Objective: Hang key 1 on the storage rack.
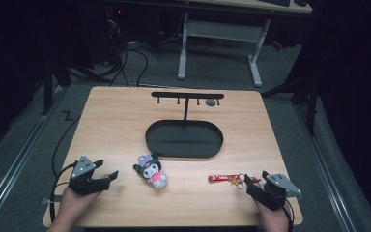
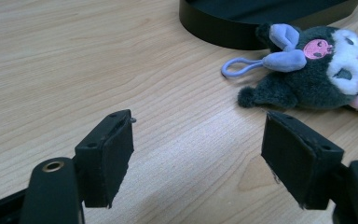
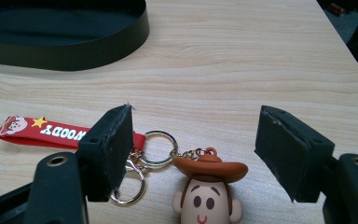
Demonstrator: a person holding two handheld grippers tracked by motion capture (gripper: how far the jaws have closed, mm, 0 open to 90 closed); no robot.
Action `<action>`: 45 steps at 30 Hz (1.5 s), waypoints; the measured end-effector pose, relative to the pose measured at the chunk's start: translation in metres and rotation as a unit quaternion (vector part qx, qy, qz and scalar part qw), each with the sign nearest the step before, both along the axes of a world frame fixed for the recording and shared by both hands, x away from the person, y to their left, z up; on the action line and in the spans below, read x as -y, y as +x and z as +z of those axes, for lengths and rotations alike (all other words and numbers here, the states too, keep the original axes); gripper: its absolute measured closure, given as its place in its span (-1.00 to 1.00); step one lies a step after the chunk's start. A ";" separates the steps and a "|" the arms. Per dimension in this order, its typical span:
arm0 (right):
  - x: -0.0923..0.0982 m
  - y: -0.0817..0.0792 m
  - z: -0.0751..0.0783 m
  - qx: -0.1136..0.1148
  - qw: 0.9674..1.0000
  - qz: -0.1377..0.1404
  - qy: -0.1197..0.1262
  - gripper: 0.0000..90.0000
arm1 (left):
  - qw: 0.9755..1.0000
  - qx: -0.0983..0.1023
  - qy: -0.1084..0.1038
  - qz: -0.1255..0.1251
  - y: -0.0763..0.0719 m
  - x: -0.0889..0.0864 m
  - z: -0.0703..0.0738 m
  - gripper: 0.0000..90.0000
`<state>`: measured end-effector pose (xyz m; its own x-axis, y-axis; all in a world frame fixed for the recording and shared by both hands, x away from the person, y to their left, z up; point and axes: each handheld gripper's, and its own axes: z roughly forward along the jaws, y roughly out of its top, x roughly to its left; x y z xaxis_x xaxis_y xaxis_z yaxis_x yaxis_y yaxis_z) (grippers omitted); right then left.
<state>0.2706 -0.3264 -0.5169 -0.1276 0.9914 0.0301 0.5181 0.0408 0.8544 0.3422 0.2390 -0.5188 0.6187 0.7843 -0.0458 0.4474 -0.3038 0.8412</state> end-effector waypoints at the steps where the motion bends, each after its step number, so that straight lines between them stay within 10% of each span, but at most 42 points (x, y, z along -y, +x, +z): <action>1: 0.000 0.000 0.000 0.000 1.000 0.000 0.000 -0.38 | 1.000 0.000 0.000 0.000 0.000 0.000 0.000 -0.44; 32: -0.009 -0.001 0.012 0.003 1.000 0.006 -0.009 -0.40 | 0.999 0.013 0.025 -0.015 -0.001 0.008 0.002 -0.43; 45: -0.021 0.003 0.036 -0.062 0.997 0.007 -0.049 -0.41 | 0.999 0.013 0.012 -0.032 -0.003 0.011 0.006 -0.43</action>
<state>0.2740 -0.3056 -0.4805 -0.1426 0.9885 -0.0510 0.6179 0.1292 0.7756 0.3388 0.2277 -0.5130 0.6685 0.7436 -0.0108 0.4046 -0.3515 0.8442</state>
